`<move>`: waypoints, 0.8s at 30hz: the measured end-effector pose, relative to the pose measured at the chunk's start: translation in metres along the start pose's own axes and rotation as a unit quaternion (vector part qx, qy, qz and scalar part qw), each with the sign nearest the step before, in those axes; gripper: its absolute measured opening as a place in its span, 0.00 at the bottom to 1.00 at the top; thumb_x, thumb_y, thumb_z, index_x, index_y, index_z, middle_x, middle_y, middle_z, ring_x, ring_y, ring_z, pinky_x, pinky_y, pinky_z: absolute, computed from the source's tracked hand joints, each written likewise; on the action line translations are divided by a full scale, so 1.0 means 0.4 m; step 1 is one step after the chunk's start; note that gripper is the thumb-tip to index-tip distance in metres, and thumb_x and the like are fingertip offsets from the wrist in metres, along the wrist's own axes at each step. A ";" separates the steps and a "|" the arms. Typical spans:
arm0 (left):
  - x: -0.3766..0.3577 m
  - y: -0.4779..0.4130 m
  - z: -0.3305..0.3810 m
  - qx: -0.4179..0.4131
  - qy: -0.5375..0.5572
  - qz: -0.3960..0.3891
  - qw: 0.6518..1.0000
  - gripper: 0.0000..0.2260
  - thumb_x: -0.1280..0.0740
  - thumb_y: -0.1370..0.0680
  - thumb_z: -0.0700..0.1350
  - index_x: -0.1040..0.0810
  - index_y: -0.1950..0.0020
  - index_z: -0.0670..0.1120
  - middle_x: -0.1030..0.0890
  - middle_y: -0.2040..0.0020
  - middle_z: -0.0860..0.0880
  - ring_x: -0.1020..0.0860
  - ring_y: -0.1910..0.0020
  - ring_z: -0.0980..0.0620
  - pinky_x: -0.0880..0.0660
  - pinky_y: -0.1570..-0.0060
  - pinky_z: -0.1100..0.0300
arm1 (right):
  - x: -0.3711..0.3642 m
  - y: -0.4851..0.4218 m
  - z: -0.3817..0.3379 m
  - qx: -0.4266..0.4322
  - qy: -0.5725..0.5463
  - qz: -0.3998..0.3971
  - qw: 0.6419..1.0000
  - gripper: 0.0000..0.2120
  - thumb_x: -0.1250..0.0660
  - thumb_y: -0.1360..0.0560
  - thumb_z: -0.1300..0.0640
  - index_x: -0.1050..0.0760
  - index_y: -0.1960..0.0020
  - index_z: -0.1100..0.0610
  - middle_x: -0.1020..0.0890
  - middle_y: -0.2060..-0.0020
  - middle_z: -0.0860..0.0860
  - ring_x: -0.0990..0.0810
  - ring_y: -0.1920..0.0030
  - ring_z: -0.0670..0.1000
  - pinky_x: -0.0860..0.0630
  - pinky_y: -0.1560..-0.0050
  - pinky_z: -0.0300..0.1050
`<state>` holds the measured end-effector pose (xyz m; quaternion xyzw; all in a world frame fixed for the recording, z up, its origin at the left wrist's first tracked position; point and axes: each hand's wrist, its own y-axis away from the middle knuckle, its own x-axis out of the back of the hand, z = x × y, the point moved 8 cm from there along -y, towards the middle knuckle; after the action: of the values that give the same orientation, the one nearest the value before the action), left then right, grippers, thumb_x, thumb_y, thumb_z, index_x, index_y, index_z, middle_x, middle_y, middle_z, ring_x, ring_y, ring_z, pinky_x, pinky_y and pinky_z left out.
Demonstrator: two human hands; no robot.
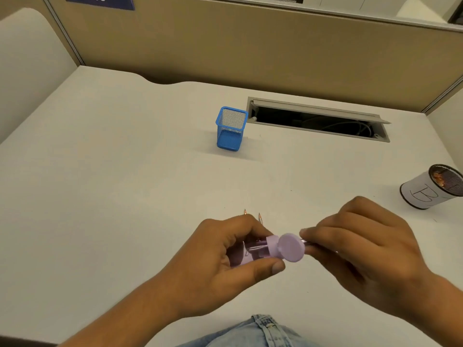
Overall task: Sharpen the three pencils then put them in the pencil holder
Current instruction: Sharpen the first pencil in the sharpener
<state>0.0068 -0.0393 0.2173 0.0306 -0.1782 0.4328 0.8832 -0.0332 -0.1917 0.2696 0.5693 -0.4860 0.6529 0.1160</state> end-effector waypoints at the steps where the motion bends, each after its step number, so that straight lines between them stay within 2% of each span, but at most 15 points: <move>1: 0.001 0.001 0.004 -0.001 0.007 0.003 1.000 0.08 0.27 0.26 0.55 0.20 0.53 0.53 0.22 0.66 0.59 0.31 0.73 0.59 0.37 0.70 0.73 | -0.001 -0.007 -0.005 0.012 0.010 -0.005 1.000 0.14 0.31 0.22 0.54 0.15 0.58 0.62 0.16 0.67 0.55 0.26 0.72 0.58 0.28 0.70 0.48; 5: -0.002 0.011 0.015 -0.017 -0.029 -0.001 0.999 0.07 0.27 0.26 0.53 0.21 0.52 0.52 0.21 0.64 0.58 0.28 0.70 0.59 0.35 0.69 0.74 | -0.020 -0.017 -0.017 0.002 -0.019 -0.078 0.997 0.20 0.39 0.19 0.50 0.17 0.61 0.58 0.25 0.72 0.51 0.33 0.74 0.55 0.36 0.74 0.44; 7: -0.003 0.013 0.024 -0.049 -0.119 -0.013 0.992 0.08 0.29 0.25 0.54 0.21 0.51 0.52 0.21 0.62 0.58 0.28 0.68 0.60 0.35 0.68 0.73 | -0.058 0.001 0.006 -0.117 -0.107 -0.154 0.975 0.21 0.43 0.19 0.42 0.19 0.61 0.51 0.26 0.73 0.46 0.32 0.73 0.49 0.38 0.72 0.41; 9: -0.020 0.015 0.031 -0.093 -0.236 -0.051 0.966 0.08 0.31 0.24 0.54 0.22 0.49 0.52 0.21 0.60 0.57 0.30 0.67 0.59 0.36 0.68 0.72 | -0.112 0.045 0.039 -0.282 -0.264 -0.230 0.893 0.22 0.41 0.23 0.36 0.20 0.63 0.50 0.28 0.73 0.46 0.34 0.72 0.47 0.37 0.69 0.41; 10: -0.029 0.017 0.027 -0.103 -0.260 -0.069 0.958 0.08 0.31 0.23 0.55 0.23 0.49 0.53 0.21 0.60 0.57 0.31 0.66 0.59 0.38 0.68 0.74 | -0.135 0.078 0.051 -0.354 -0.321 -0.249 0.842 0.20 0.37 0.24 0.37 0.20 0.63 0.50 0.30 0.73 0.49 0.35 0.71 0.48 0.37 0.68 0.43; 11: -0.035 0.018 0.021 -0.100 -0.256 -0.077 0.958 0.08 0.31 0.24 0.55 0.24 0.48 0.54 0.21 0.60 0.57 0.32 0.67 0.60 0.40 0.68 0.75 | -0.152 0.097 0.050 -0.376 -0.343 -0.276 0.816 0.18 0.35 0.24 0.39 0.20 0.63 0.50 0.31 0.73 0.49 0.36 0.71 0.48 0.38 0.68 0.42; 12: -0.037 0.019 0.014 -0.087 -0.236 -0.074 0.965 0.09 0.30 0.25 0.55 0.25 0.48 0.55 0.21 0.60 0.57 0.32 0.67 0.62 0.40 0.68 0.75 | -0.154 0.100 0.044 -0.377 -0.338 -0.291 0.812 0.16 0.35 0.24 0.39 0.19 0.62 0.48 0.31 0.74 0.47 0.37 0.72 0.46 0.38 0.69 0.40; 14: -0.036 0.020 -0.002 -0.055 -0.178 -0.052 0.981 0.11 0.28 0.26 0.55 0.25 0.47 0.56 0.24 0.62 0.59 0.30 0.68 0.63 0.39 0.68 0.75 | -0.141 0.092 0.031 -0.361 -0.325 -0.282 0.827 0.13 0.36 0.26 0.36 0.20 0.57 0.45 0.28 0.74 0.44 0.36 0.73 0.43 0.37 0.71 0.34; 16: -0.039 0.024 -0.017 -0.032 -0.118 -0.036 0.992 0.10 0.27 0.27 0.53 0.24 0.49 0.57 0.24 0.64 0.59 0.29 0.69 0.58 0.36 0.68 0.73 | -0.113 0.079 0.029 -0.356 -0.325 -0.240 0.843 0.12 0.33 0.29 0.36 0.23 0.53 0.43 0.23 0.72 0.41 0.32 0.72 0.42 0.34 0.71 0.33; 18: -0.042 0.027 -0.027 -0.008 -0.048 -0.026 0.998 0.09 0.26 0.27 0.52 0.23 0.50 0.58 0.23 0.66 0.57 0.28 0.71 0.55 0.34 0.69 0.72 | -0.084 0.063 0.025 -0.294 -0.263 -0.209 0.895 0.09 0.32 0.29 0.39 0.25 0.54 0.42 0.19 0.66 0.40 0.29 0.70 0.43 0.32 0.70 0.31; 20: -0.048 0.031 -0.033 0.012 0.010 -0.014 1.000 0.08 0.25 0.27 0.52 0.22 0.51 0.59 0.21 0.67 0.57 0.27 0.71 0.57 0.32 0.68 0.72 | -0.046 0.032 0.013 -0.198 -0.159 -0.171 0.952 0.06 0.34 0.26 0.42 0.27 0.57 0.43 0.20 0.66 0.40 0.27 0.68 0.42 0.33 0.69 0.28; 21: -0.050 0.032 -0.032 0.018 0.028 -0.008 0.999 0.08 0.25 0.27 0.53 0.21 0.51 0.58 0.21 0.67 0.56 0.26 0.71 0.57 0.31 0.68 0.71 | -0.034 0.021 -0.003 -0.145 -0.115 -0.159 0.970 0.05 0.35 0.25 0.44 0.28 0.56 0.44 0.21 0.67 0.41 0.27 0.68 0.42 0.32 0.69 0.30; 23: -0.051 0.032 -0.025 0.012 0.049 0.003 0.999 0.08 0.25 0.28 0.54 0.20 0.52 0.56 0.20 0.67 0.55 0.26 0.71 0.58 0.31 0.68 0.71 | -0.027 0.018 -0.034 -0.056 -0.063 -0.148 0.985 0.09 0.37 0.21 0.48 0.26 0.57 0.50 0.23 0.70 0.46 0.29 0.71 0.51 0.33 0.75 0.42; 24: -0.050 0.030 -0.020 0.003 0.048 0.003 0.999 0.08 0.26 0.27 0.55 0.20 0.52 0.55 0.21 0.66 0.56 0.26 0.71 0.58 0.31 0.67 0.72 | -0.025 0.021 -0.042 -0.034 -0.054 -0.145 0.987 0.10 0.38 0.21 0.49 0.27 0.59 0.51 0.25 0.71 0.46 0.33 0.73 0.52 0.36 0.76 0.42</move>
<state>-0.0115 -0.0453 0.2019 0.0123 -0.1344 0.4372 0.8892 -0.0466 -0.1789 0.2589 0.6637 -0.4263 0.5804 0.2023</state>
